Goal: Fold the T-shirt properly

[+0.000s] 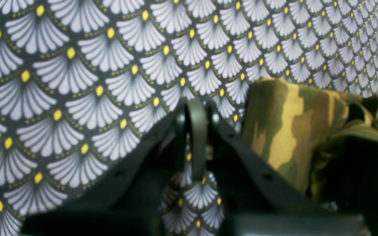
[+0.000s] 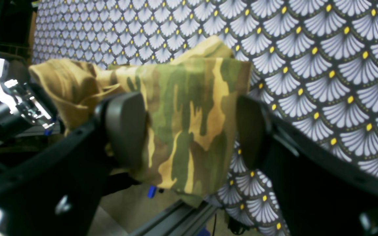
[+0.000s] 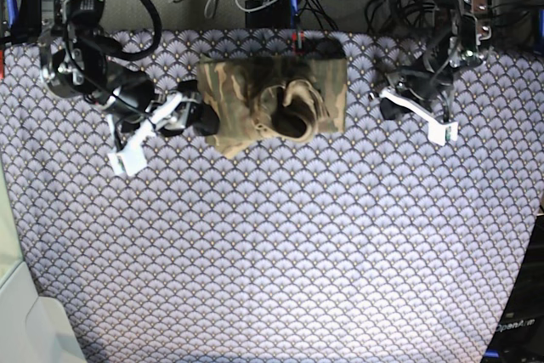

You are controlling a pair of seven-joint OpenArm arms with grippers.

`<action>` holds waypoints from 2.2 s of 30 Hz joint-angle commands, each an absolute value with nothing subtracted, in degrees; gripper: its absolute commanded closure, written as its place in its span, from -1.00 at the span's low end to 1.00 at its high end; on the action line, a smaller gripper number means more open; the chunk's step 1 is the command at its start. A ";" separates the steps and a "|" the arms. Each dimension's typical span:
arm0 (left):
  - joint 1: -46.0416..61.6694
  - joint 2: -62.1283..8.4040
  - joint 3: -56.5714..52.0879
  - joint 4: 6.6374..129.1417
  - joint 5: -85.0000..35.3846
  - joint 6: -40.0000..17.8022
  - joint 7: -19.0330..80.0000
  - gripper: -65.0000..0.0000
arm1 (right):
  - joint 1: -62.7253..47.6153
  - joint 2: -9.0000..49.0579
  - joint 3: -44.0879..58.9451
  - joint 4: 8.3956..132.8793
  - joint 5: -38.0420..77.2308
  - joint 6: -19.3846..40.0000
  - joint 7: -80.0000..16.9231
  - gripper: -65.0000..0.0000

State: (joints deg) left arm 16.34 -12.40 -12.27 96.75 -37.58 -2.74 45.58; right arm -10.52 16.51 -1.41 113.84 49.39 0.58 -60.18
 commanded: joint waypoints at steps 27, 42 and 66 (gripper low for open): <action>17.19 -14.99 -12.53 98.24 -38.11 -2.95 44.79 0.97 | -10.51 16.92 4.26 114.59 55.69 7.96 -57.36 -0.36; 18.15 -15.08 -12.53 98.33 -38.20 -2.95 44.79 0.98 | -10.59 16.92 4.26 112.66 55.87 8.13 -57.36 -0.36; 18.33 -14.90 -12.53 100.26 -38.11 -2.95 44.79 0.98 | -10.68 17.01 4.18 113.19 59.47 8.22 -57.19 0.49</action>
